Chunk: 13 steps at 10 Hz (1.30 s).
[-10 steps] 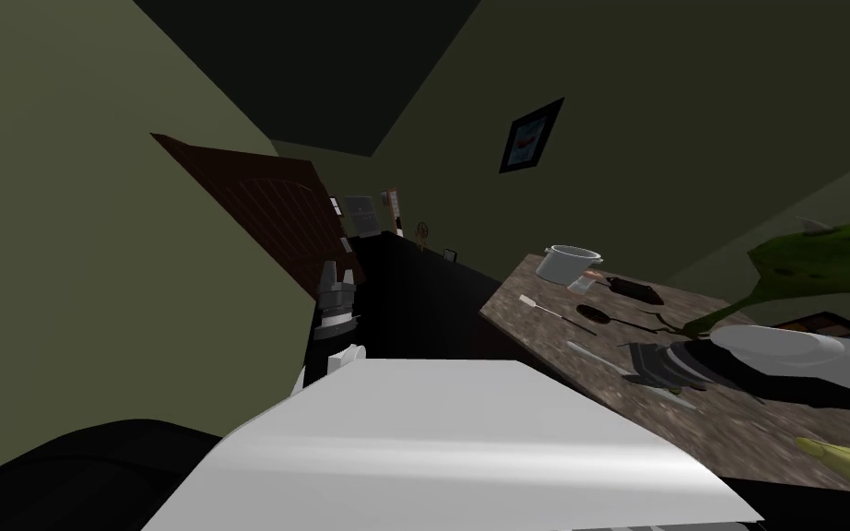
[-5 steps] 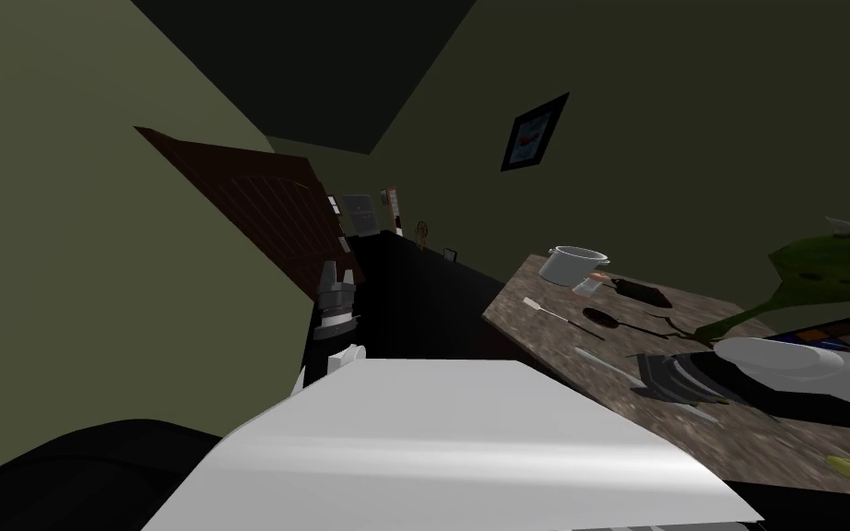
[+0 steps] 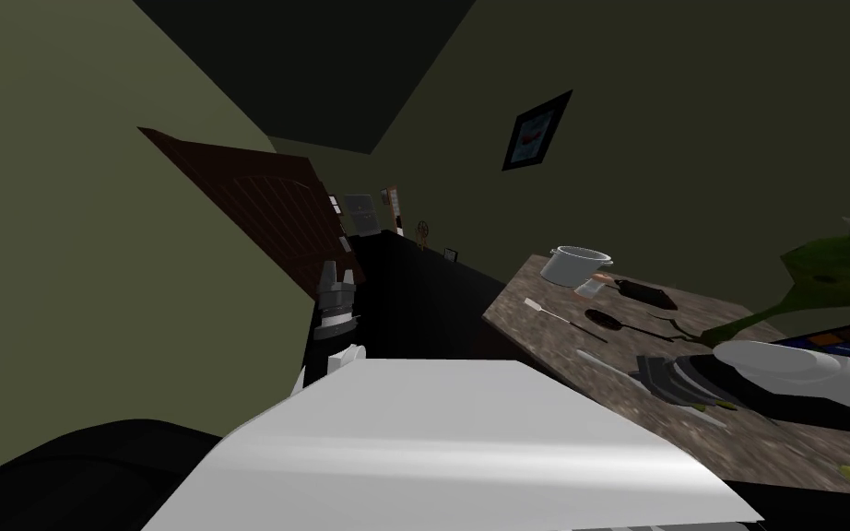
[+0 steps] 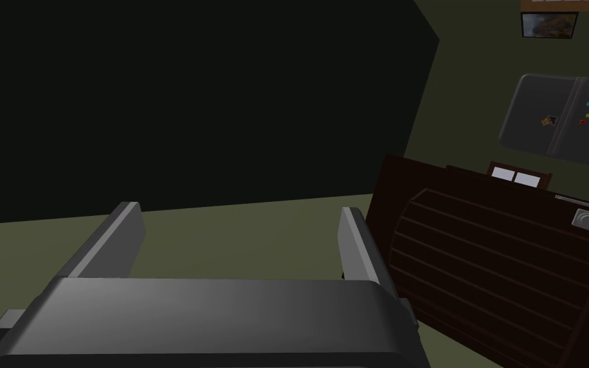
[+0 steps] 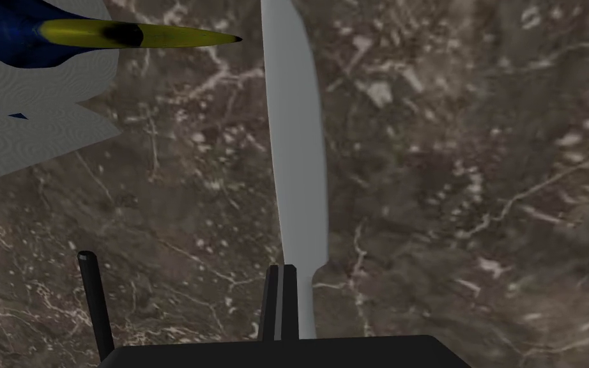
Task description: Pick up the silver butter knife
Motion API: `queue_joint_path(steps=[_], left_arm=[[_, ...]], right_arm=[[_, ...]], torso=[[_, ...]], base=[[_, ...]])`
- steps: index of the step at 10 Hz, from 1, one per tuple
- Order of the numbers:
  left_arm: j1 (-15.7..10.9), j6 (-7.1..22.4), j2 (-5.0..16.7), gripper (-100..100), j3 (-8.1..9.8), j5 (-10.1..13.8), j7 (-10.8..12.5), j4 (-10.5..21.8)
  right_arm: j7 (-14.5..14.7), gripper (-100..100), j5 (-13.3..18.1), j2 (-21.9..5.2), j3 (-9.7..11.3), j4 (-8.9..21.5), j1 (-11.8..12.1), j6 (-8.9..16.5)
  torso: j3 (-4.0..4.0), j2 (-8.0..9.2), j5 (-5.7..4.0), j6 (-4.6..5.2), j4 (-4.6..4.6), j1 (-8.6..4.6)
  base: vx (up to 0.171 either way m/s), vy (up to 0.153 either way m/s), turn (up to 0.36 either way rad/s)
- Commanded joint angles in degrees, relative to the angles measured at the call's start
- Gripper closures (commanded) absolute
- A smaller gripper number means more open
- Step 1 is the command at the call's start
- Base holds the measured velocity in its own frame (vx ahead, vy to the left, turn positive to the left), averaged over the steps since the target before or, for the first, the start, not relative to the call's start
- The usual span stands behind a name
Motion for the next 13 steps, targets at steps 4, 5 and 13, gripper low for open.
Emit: queue_joint_path(steps=[4,5,13], left_arm=[[0.0,0.0,0.0,0,0.0,0.0,0.0,0.0],[0.0,0.0,0.0,0,0.0,0.0,0.0,0.0],[0.0,0.0,0.0,0,-0.01,0.0,0.0,0.0]], right_arm=[[-0.1,-100,-0.1,-1.7,-0.2,0.5,-0.2,-0.1],[-0.3,-100,-0.3,-2.5,-0.3,0.7,-0.3,-0.2],[-2.7,-100,-2.8,-11.0,1.1,3.4,0.4,-1.0]], torso=[[0.0,0.01,-0.03,0.01,-0.01,-0.01],[0.05,0.1,0.0,0.03,0.01,0.13],[0.18,0.3,0.04,0.03,0.07,0.26]], base=[[-0.008,0.012,-0.01],[-0.065,0.084,-0.057],[-0.08,0.071,-0.103]])
